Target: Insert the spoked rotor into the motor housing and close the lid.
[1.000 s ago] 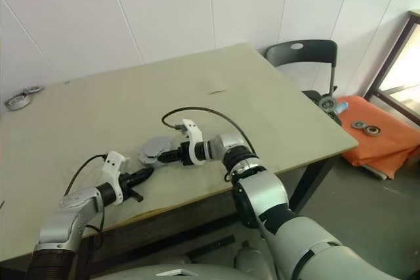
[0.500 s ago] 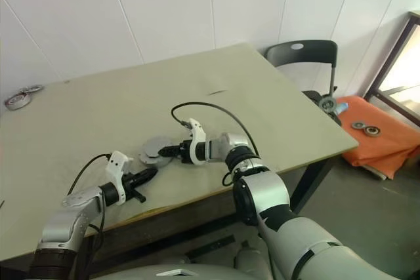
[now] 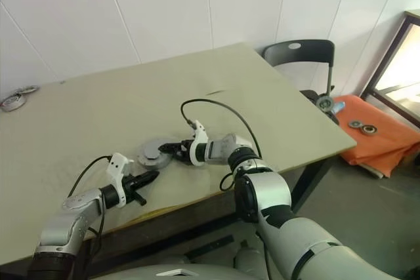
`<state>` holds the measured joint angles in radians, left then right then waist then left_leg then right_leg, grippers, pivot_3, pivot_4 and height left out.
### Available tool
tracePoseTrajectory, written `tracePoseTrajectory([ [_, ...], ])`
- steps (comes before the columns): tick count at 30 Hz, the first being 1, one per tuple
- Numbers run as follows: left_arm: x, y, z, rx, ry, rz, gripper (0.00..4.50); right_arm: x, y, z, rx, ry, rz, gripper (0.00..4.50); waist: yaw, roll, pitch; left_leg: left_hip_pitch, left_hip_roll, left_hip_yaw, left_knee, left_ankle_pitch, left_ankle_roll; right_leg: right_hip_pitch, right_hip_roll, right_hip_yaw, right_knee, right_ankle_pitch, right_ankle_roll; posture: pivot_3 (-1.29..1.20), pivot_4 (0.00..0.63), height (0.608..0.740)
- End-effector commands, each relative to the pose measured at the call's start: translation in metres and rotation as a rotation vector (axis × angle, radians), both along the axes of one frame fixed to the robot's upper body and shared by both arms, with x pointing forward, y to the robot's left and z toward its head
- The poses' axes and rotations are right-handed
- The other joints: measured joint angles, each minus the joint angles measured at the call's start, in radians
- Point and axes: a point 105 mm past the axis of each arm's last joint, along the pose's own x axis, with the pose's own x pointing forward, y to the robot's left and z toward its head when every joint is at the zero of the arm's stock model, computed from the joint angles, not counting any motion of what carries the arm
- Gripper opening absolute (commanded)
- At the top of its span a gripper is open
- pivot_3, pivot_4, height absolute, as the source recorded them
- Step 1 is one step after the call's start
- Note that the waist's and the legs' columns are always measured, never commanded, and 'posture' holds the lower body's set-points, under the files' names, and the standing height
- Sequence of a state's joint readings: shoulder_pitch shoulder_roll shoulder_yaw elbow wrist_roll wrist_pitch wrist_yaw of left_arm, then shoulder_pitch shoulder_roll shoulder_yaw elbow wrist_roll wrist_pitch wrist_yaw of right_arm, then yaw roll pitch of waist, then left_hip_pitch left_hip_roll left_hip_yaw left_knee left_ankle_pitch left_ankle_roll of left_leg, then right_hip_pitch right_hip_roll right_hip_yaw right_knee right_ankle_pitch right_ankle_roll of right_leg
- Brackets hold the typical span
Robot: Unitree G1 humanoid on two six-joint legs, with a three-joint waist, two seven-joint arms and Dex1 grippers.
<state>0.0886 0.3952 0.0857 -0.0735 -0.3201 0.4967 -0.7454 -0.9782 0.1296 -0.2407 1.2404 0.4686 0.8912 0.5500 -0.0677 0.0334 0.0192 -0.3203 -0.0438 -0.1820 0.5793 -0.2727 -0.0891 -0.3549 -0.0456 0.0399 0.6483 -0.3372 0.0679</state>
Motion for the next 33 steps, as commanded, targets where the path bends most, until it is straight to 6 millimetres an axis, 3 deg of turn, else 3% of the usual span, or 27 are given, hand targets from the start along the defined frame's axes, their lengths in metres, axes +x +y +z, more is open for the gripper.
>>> tracePoseTrajectory([
  [1,0.000,-0.002,-0.001,-0.004,0.008,0.000,0.00,-0.075,0.055,-0.039,-0.121,0.149,0.214,3.31,0.000,0.001,-0.001,0.000,0.000,-0.001,0.000,0.000,0.000,0.000,0.001,0.000,0.000,0.000,0.000,0.00,0.000,0.740],
  [4,0.002,0.004,0.003,-0.001,-0.003,0.014,0.00,-0.075,0.055,-0.038,-0.120,0.153,0.216,3.31,0.000,0.001,-0.001,0.000,0.000,-0.003,0.000,0.000,0.000,0.000,0.001,0.000,0.000,0.000,0.000,0.00,0.000,0.740],
  [10,0.006,0.045,0.019,0.040,-0.036,0.088,0.00,-0.072,0.054,-0.038,-0.120,0.150,0.199,3.31,-0.003,-0.003,0.001,0.000,-0.001,-0.004,0.000,-0.001,-0.001,-0.002,0.001,0.000,0.000,0.000,0.000,0.00,0.000,0.740],
  [14,0.011,0.060,0.024,0.056,-0.060,0.134,0.00,-0.071,0.060,-0.027,-0.043,0.173,0.195,3.31,-0.002,-0.003,0.001,0.000,-0.001,-0.006,-0.001,-0.001,-0.001,-0.004,0.002,0.000,0.000,0.000,0.000,0.00,0.000,0.740],
  [17,0.012,0.058,0.024,0.051,-0.069,0.137,0.00,-0.070,0.063,-0.015,0.025,0.189,0.209,3.31,-0.003,-0.005,0.002,-0.001,-0.001,-0.006,-0.001,-0.001,-0.001,-0.004,0.002,0.000,0.000,0.000,0.000,0.00,0.000,0.740],
  [22,0.012,0.055,0.022,0.046,-0.069,0.134,0.00,-0.068,0.056,-0.028,-0.053,0.181,0.183,3.31,-0.003,-0.009,0.002,-0.002,-0.001,-0.006,-0.003,0.001,0.001,-0.007,0.002,0.001,-0.001,0.000,0.001,0.00,0.000,0.740],
  [26,0.018,0.061,0.025,0.070,-0.094,0.160,0.00,-0.067,0.057,-0.023,-0.024,0.182,0.183,3.31,-0.002,-0.009,0.003,-0.002,0.000,-0.007,-0.003,0.001,0.001,-0.008,0.003,0.001,0.000,0.000,0.001,0.00,0.000,0.740],
  [29,0.017,0.057,0.038,0.041,-0.118,0.123,0.00,-0.066,0.059,-0.012,0.042,0.182,0.207,3.31,-0.003,-0.011,0.004,-0.002,-0.001,-0.007,-0.003,0.001,0.001,-0.009,0.003,0.001,0.000,0.000,0.001,0.00,0.000,0.740],
  [33,0.009,0.050,0.071,-0.022,-0.154,0.052,0.00,-0.068,0.055,-0.017,0.009,0.174,0.232,3.31,-0.005,-0.017,0.007,-0.005,-0.001,-0.007,-0.004,0.001,0.001,-0.012,0.003,0.001,0.000,0.000,0.001,0.00,0.000,0.740],
])
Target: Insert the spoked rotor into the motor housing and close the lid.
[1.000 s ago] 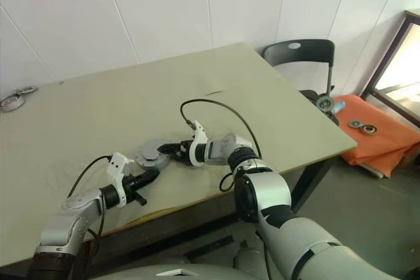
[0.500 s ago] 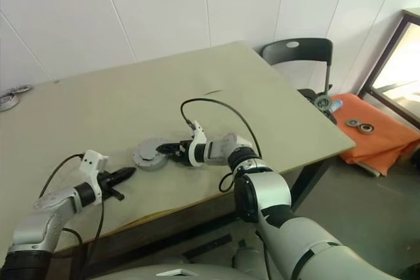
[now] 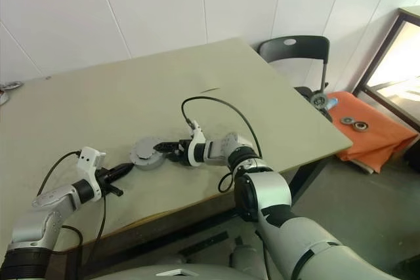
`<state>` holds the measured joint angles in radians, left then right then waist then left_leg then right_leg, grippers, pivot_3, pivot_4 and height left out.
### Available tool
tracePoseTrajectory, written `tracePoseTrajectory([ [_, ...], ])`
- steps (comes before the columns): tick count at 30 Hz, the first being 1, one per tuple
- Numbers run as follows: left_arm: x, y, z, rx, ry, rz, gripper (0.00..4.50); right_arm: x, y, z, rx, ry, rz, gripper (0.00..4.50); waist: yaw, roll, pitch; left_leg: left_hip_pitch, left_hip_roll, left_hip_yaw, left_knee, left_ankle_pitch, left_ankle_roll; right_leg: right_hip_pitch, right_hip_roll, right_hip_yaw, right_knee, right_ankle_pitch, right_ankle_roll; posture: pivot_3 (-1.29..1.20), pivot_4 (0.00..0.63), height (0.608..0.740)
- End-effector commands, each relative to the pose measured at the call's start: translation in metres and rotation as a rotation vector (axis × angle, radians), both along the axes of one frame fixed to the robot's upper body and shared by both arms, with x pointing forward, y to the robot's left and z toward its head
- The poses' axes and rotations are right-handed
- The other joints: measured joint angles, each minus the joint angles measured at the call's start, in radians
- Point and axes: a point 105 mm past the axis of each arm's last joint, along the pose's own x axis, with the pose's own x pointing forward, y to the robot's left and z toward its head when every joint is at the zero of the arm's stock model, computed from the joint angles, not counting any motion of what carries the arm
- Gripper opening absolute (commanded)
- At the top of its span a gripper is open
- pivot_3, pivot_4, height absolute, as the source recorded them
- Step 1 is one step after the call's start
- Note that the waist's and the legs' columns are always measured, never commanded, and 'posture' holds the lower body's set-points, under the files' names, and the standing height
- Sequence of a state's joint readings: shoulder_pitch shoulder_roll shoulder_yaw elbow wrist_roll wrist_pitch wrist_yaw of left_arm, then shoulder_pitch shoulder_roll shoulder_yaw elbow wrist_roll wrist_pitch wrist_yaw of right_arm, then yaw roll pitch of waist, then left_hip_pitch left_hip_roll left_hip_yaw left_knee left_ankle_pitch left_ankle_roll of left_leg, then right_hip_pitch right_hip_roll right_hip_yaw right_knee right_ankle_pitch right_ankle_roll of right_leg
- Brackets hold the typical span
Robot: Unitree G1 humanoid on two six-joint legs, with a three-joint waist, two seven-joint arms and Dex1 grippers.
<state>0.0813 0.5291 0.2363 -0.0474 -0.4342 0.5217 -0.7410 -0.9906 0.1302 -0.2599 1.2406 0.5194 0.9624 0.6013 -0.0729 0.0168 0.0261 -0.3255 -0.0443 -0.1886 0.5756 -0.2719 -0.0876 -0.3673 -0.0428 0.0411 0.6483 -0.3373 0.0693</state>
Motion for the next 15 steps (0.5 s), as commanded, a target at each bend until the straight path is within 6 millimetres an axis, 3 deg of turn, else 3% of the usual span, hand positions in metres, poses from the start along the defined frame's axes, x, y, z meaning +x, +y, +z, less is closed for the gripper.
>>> tracePoseTrajectory([
  [1,-0.002,-0.009,0.053,-0.037,-0.124,-0.110,0.00,-0.063,0.046,-0.034,-0.114,0.105,0.209,3.31,-0.001,-0.001,0.000,0.000,0.000,0.000,0.000,0.000,0.000,-0.001,0.000,0.000,0.000,0.000,0.000,0.00,0.000,0.740],
  [7,-0.018,0.001,0.103,0.007,-0.166,-0.192,0.00,-0.063,0.039,-0.046,-0.178,0.095,0.194,3.31,0.001,0.001,0.000,0.000,0.001,0.000,-0.002,0.000,0.000,-0.002,0.000,0.000,0.000,0.000,-0.001,0.00,0.000,0.740],
  [15,-0.010,0.025,0.099,0.064,-0.167,-0.080,0.00,-0.060,0.038,-0.053,-0.220,0.072,0.170,3.31,0.001,0.001,0.000,0.003,0.000,0.001,-0.001,-0.001,-0.001,0.000,0.000,0.001,0.000,-0.001,-0.001,0.00,0.000,0.740],
])
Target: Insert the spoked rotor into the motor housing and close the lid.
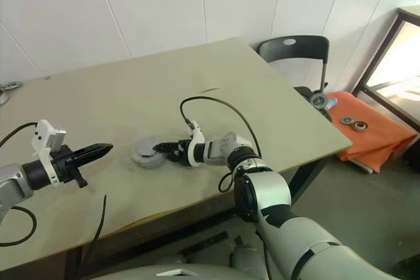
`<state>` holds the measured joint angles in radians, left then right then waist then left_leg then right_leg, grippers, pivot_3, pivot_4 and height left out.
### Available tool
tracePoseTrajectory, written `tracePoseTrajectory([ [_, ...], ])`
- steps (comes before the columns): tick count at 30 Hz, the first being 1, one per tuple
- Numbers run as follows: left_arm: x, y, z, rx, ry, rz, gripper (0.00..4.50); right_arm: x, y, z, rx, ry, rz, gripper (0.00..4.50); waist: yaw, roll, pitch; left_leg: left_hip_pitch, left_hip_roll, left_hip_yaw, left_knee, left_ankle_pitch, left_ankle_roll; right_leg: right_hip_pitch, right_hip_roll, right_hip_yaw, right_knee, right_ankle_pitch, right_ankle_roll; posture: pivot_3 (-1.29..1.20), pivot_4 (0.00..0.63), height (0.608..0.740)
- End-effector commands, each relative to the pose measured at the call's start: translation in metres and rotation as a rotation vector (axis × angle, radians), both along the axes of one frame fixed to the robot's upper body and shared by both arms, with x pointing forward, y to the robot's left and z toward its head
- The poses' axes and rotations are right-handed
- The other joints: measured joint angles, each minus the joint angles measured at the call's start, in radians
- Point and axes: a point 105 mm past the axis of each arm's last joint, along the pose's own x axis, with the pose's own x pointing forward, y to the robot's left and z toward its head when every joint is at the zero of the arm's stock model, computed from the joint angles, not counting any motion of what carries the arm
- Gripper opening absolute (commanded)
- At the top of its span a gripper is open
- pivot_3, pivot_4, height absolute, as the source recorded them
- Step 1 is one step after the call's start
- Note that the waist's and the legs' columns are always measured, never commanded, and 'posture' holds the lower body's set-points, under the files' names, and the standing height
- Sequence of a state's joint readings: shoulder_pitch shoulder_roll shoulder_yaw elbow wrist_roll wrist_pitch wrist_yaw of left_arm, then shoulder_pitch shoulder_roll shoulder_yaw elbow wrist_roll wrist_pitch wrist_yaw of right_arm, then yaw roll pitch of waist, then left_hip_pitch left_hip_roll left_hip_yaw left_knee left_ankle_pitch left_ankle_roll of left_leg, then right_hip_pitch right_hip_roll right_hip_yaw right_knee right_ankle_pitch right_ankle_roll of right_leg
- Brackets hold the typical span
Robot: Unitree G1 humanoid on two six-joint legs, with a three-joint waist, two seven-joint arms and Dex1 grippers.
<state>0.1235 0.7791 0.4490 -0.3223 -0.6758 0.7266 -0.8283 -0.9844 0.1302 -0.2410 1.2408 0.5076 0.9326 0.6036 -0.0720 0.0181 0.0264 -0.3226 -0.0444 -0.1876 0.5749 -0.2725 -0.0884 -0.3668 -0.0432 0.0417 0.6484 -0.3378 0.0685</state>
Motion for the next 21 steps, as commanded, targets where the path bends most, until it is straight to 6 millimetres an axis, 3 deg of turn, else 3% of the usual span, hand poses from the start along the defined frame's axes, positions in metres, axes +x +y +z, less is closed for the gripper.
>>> tracePoseTrajectory([
  [1,0.005,0.011,0.003,0.012,-0.045,0.057,0.00,-0.061,0.039,-0.049,-0.199,0.098,0.170,3.31,0.000,0.000,0.000,0.000,0.000,0.000,0.000,0.000,0.000,0.000,0.000,0.000,0.000,0.000,0.000,0.00,0.000,0.740],
  [8,0.012,0.026,-0.006,0.018,-0.047,0.113,0.00,-0.058,0.037,-0.047,-0.190,0.098,0.158,3.31,0.001,0.000,0.000,0.000,0.000,0.000,0.000,0.000,0.000,0.000,0.000,0.000,0.000,0.000,0.000,0.00,0.000,0.740],
  [16,0.009,0.016,0.002,0.009,-0.054,0.051,0.00,-0.056,0.058,0.005,0.087,0.152,0.211,3.31,-0.002,-0.003,0.002,-0.004,0.000,0.000,0.000,0.000,0.000,-0.003,0.000,0.000,0.000,0.001,0.000,0.00,0.000,0.740],
  [21,0.010,0.013,-0.003,0.008,-0.044,0.059,0.00,-0.067,0.071,0.014,0.088,0.146,0.287,3.31,-0.013,-0.004,0.001,-0.020,0.001,0.000,-0.001,0.001,-0.002,-0.018,0.001,0.002,0.003,0.008,0.002,0.00,0.000,0.740],
])
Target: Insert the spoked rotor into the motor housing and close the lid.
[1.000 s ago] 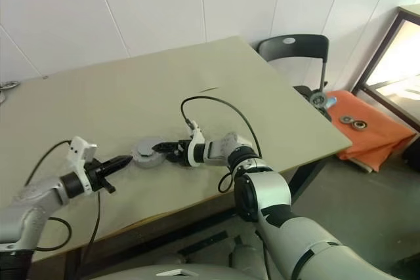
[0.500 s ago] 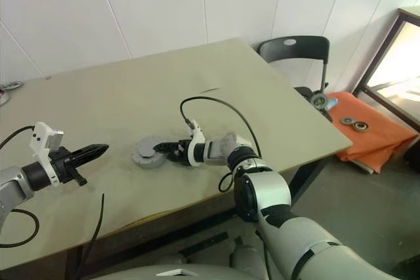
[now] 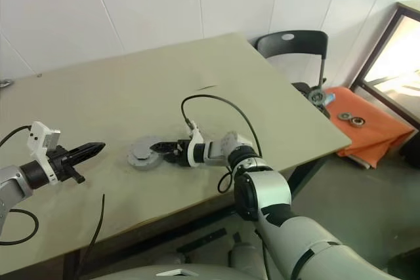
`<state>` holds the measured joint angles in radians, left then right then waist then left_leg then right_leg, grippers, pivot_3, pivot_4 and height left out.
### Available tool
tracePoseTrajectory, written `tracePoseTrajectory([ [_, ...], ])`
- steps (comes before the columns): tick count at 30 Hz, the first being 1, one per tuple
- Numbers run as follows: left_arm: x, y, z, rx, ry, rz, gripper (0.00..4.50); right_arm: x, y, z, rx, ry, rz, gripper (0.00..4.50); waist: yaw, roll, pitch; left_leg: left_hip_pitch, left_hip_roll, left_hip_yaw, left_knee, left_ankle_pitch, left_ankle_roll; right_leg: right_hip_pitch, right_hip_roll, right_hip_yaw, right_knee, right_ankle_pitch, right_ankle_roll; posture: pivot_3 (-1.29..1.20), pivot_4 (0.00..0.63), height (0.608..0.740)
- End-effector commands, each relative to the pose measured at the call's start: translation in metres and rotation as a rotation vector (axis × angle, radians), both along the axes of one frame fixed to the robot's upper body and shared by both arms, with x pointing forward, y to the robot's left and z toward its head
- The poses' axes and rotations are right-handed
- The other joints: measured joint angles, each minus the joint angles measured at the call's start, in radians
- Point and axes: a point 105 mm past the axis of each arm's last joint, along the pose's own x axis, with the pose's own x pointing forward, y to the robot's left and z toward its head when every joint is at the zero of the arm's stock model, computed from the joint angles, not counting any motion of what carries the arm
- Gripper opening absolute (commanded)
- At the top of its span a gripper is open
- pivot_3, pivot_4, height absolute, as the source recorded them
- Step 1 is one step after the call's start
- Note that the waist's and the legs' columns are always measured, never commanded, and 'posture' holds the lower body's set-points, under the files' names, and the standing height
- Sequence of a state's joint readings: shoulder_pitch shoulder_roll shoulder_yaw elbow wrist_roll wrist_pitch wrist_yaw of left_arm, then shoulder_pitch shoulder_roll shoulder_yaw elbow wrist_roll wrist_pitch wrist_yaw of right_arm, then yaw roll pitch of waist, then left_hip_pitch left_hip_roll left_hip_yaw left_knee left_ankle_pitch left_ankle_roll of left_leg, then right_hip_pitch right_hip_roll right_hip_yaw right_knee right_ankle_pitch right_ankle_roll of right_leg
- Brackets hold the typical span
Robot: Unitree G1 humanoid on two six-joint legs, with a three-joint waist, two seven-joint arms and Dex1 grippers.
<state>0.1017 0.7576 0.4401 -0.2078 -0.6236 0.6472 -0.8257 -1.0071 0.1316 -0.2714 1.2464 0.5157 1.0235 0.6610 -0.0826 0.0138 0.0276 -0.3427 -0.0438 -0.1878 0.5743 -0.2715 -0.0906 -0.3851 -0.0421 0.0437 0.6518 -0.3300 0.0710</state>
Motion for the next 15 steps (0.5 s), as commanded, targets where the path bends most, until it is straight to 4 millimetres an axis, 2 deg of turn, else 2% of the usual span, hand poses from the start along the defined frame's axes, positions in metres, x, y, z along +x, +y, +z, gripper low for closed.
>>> tracePoseTrajectory([
  [1,0.001,-0.006,0.007,0.009,-0.031,-0.018,0.00,-0.062,0.067,0.000,-0.001,0.068,0.254,3.31,-0.005,0.000,0.000,-0.002,0.000,0.000,-0.001,0.001,-0.003,-0.003,0.000,0.001,0.000,0.000,0.000,0.00,0.000,0.740],
  [5,0.002,-0.008,0.004,-0.003,-0.036,-0.005,0.00,-0.061,0.074,0.005,0.005,0.049,0.247,3.31,-0.017,0.000,0.000,-0.011,-0.001,0.000,0.000,0.001,-0.004,-0.011,-0.001,0.001,0.000,0.000,0.000,0.00,0.000,0.740],
  [11,0.002,-0.010,0.000,-0.008,-0.034,0.002,0.00,-0.048,0.079,0.018,0.072,0.032,0.169,3.31,-0.014,0.000,0.000,-0.011,-0.001,0.000,0.002,-0.001,0.000,-0.011,-0.001,0.001,0.002,0.002,0.000,0.00,0.000,0.740],
  [15,0.001,-0.010,-0.003,-0.012,-0.020,0.003,0.00,-0.049,0.079,0.024,0.097,0.021,0.195,3.31,-0.014,0.000,0.001,-0.011,-0.001,0.000,0.004,-0.001,0.000,-0.010,0.000,0.001,0.003,0.003,0.000,0.00,0.000,0.740],
])
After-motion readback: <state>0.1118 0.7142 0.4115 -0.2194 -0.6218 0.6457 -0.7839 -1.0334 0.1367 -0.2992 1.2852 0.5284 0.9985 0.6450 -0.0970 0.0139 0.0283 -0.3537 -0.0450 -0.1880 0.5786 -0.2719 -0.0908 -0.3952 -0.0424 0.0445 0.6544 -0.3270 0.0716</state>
